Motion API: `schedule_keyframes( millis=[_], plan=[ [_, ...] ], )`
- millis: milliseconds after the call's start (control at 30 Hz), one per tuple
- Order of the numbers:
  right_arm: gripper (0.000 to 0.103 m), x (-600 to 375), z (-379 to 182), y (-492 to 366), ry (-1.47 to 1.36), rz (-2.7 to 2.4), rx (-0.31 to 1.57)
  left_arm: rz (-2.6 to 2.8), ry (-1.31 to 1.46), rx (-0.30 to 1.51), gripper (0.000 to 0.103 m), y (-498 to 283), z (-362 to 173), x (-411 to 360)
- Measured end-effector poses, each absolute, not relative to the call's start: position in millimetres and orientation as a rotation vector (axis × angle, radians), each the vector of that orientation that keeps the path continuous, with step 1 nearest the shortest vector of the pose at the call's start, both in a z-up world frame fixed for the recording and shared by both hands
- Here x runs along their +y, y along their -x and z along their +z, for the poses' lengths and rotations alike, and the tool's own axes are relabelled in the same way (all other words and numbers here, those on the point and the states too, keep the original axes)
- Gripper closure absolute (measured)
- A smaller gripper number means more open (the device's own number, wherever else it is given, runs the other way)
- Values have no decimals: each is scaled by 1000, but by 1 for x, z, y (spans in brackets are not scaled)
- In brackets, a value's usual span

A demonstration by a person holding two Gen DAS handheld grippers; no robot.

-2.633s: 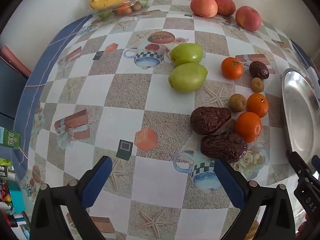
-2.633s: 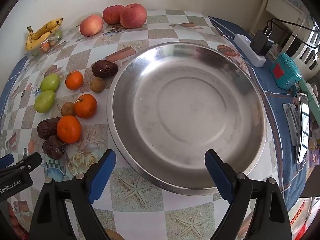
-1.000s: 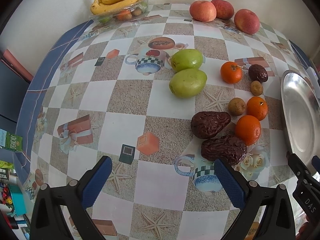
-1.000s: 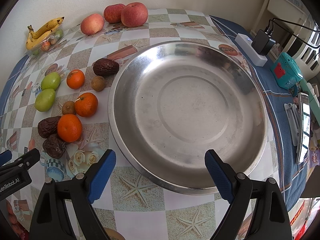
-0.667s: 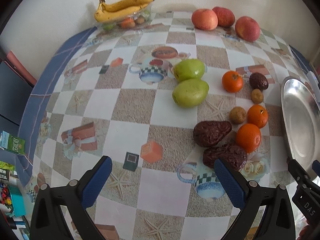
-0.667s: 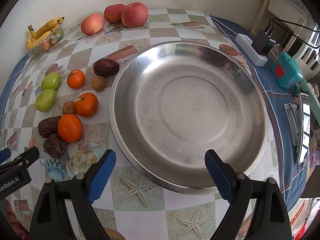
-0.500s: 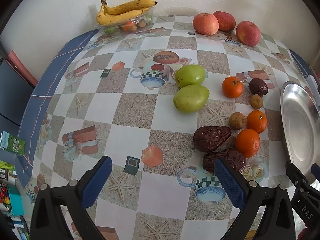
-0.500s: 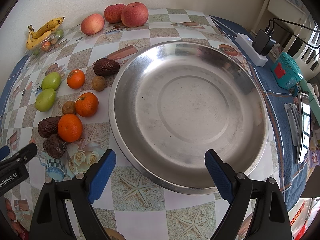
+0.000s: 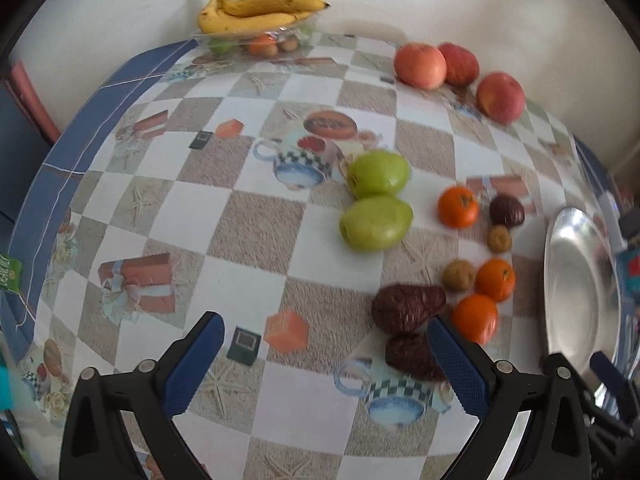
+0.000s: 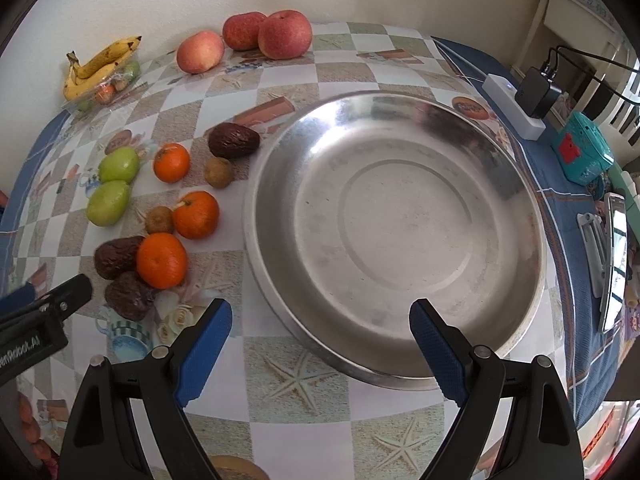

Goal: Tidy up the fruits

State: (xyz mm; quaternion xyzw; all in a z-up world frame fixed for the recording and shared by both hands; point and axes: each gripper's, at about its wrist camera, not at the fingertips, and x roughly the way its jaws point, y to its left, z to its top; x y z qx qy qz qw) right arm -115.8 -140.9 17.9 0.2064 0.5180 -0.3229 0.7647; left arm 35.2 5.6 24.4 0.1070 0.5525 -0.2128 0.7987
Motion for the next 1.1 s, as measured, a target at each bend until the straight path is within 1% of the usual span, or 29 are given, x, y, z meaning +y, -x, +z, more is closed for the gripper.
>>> schedule_keyframes(
  millis=[233,367,633,733,800,933,1000,1033,1067,1100],
  plan=[
    [12,-134,38,98,-473,-620,1068,-433,-150,1209,1,-53,25,10],
    [12,-128,47,81,-460,-580,1053,-427,-71,1251,2,-65,21,17],
    [13,-132,45,47,-502,-486,1067,-383,39,1311,6,-84,9,21],
    [14,-131,42,38,-518,-461,1064,-411,42,1356,10,-80,2,15],
    [20,-130,37,36,-523,-441,1071,-440,54,1386,14,-75,-2,11],
    [21,-127,23,33,-517,-428,1116,-499,50,1428,18,-64,-6,0],
    [21,-126,15,33,-528,-412,1134,-532,65,1457,33,-60,-9,-5],
    [22,-125,11,34,-538,-402,1140,-541,69,1470,36,-59,-12,-6],
    [27,-125,8,34,-542,-399,1145,-546,70,1482,41,-58,-14,-7],
    [34,-125,6,34,-545,-398,1150,-549,65,1481,44,-56,-15,-8]
  ],
)
